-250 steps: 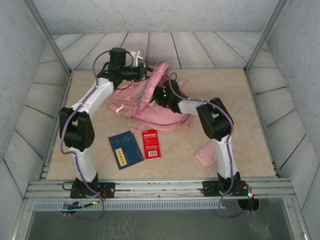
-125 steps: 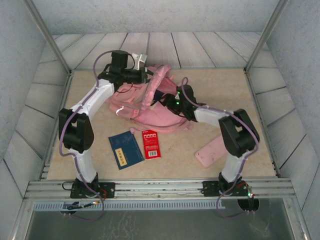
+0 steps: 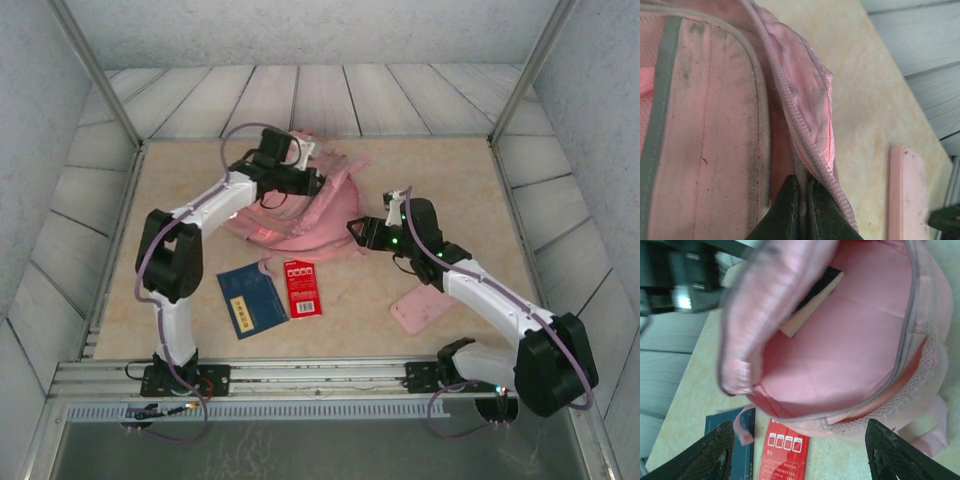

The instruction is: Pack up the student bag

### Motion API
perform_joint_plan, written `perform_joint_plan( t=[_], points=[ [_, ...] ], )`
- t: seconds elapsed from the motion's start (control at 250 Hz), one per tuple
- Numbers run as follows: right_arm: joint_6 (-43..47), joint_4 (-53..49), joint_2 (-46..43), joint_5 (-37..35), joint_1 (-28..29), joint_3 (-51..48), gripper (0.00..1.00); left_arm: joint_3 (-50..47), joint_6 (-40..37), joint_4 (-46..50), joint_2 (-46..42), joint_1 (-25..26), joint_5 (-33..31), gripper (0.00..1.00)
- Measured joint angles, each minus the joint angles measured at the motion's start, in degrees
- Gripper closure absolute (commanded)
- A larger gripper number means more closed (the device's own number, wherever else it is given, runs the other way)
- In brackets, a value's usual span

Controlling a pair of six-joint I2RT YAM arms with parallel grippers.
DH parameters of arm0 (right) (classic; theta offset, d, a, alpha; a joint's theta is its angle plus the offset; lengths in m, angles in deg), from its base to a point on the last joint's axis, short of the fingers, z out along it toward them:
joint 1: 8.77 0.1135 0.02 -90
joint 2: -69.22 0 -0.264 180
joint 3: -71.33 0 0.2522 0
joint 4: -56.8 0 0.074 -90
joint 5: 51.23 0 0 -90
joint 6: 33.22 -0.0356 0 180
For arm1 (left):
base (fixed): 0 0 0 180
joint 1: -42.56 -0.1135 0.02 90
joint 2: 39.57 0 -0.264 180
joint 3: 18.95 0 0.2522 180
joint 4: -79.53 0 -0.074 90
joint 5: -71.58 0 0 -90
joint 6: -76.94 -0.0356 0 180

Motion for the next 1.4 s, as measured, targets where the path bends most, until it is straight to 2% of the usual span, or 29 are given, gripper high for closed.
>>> perform_joint_plan(
  t=[0.072,0.212,0.292,0.396,0.679,0.911,1.083,1.403],
  points=[
    [1.8,0.0,-0.1,3.0,0.0,-0.4,0.31,0.0,0.1,0.5,2.0,1.4,-1.3,0.84],
    [4.2,-0.2,1.9,10.4,0.3,-0.6,0.32,-3.4,0.6,0.3,1.4,2.3,-2.8,0.53],
    [5.2,-0.5,3.2,13.5,0.9,-0.3,0.33,-7.3,-0.1,0.5,-1.8,2.2,-4.8,0.45],
    [6.7,-3.7,5.3,16.1,2.2,3.0,0.33,-12.6,0.0,2.1,-8.5,1.3,-8.8,0.39],
    [10.1,-10.3,15.1,21.8,9.5,15.2,0.34,-35.4,9.4,5.8,-34.2,-5.0,-25.2,0.39],
    [10.7,-14.5,28.6,23.3,16.6,22.5,0.34,-53.1,20.4,11.2,-48.4,-5.3,-34.1,0.40],
    [9.9,-15.4,37.2,23.2,19.8,26.6,0.35,-62.1,26.9,11.8,-55.7,-5.3,-36.6,0.47],
    [6.3,-13.9,49.5,21.9,23.8,32.9,0.40,-69.3,32.8,10.4,-57.1,-5.3,-36.0,0.62]
  ],
)
